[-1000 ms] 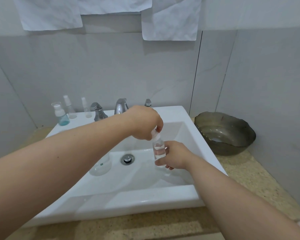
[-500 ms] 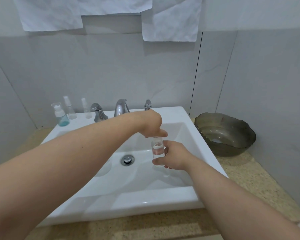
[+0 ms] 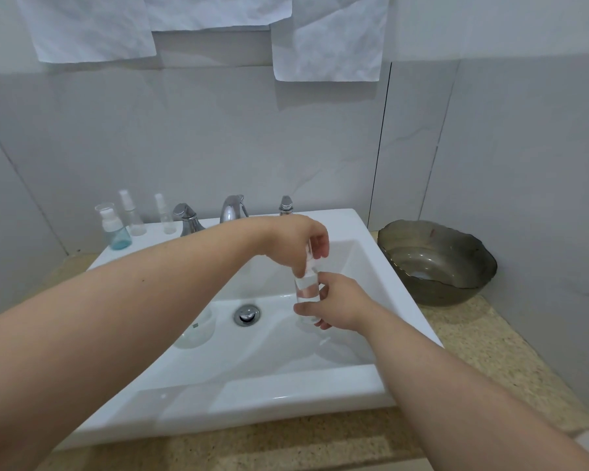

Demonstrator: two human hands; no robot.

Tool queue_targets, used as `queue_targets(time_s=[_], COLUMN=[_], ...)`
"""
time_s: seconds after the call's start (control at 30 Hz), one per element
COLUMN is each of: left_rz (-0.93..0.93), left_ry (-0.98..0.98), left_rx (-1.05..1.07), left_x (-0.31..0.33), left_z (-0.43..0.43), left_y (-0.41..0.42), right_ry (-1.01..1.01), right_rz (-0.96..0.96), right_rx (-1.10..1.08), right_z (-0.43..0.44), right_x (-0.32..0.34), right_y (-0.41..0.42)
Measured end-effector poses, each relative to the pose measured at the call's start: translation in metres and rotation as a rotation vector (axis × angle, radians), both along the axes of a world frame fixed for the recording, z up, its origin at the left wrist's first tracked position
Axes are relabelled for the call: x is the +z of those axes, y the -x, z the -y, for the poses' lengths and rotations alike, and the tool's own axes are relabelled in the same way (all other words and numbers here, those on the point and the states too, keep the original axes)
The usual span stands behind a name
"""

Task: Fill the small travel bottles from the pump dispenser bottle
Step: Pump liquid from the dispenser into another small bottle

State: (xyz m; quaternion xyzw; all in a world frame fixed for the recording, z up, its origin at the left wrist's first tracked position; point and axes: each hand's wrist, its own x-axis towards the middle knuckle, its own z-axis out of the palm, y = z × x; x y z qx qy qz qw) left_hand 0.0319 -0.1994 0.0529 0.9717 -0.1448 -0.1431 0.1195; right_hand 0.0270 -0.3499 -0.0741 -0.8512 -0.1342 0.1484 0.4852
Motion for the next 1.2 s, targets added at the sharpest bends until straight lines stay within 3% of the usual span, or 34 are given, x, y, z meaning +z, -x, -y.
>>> queue_targets(time_s=[0.07,0.23,0.4,0.47,0.57,0.73,0.8,0.9,1.07,1.2], left_rz=[0.051,0.104,-0.041,0.013,0.085,-0.008,0.054,0.082,0.069,-0.018], left_ry=[0.008,-0.314,-0.094,-0.09,-0.33,-0.1,-0.127,-0.334,-0.211,-0.03], left_rx=[0.013,0.043,0.003,0.046,0.021,-0.02,0.018,-0.002,-0.106,-0.048], left_x=[0.001,0.003,0.006,0.007,0.006,0.011,0.011,0.006,0.008,0.011], left_z=[0.004,0.014,0.006,0.01,0.013,0.003,0.008,0.011,0.004,0.012], left_y=[0.001,-0.001,-0.001,-0.001,-0.002,-0.001,0.0,-0.004,-0.004,0.003], right_ry=[0.005,0.006,0.014,-0.009,-0.003,0.005,-0.006,0.006,-0.056,-0.053], right_rz=[0.002,0.005,0.016,0.011,0.015,0.018,0.019,0.018,-0.033,-0.02], right_rx=[-0.006,-0.001,0.013,-0.01,-0.016,-0.013,-0.033,-0.035,0.002,0.001], right_z=[0.001,0.0,0.0,0.0,0.0,0.0,0.0,0.001,0.0,0.0], right_x=[0.0,-0.001,0.001,0.002,0.003,0.002,0.003,0.003,0.003,0.004], right_y=[0.0,0.0,0.002,0.002,0.001,0.003,0.001,0.002,0.003,0.003])
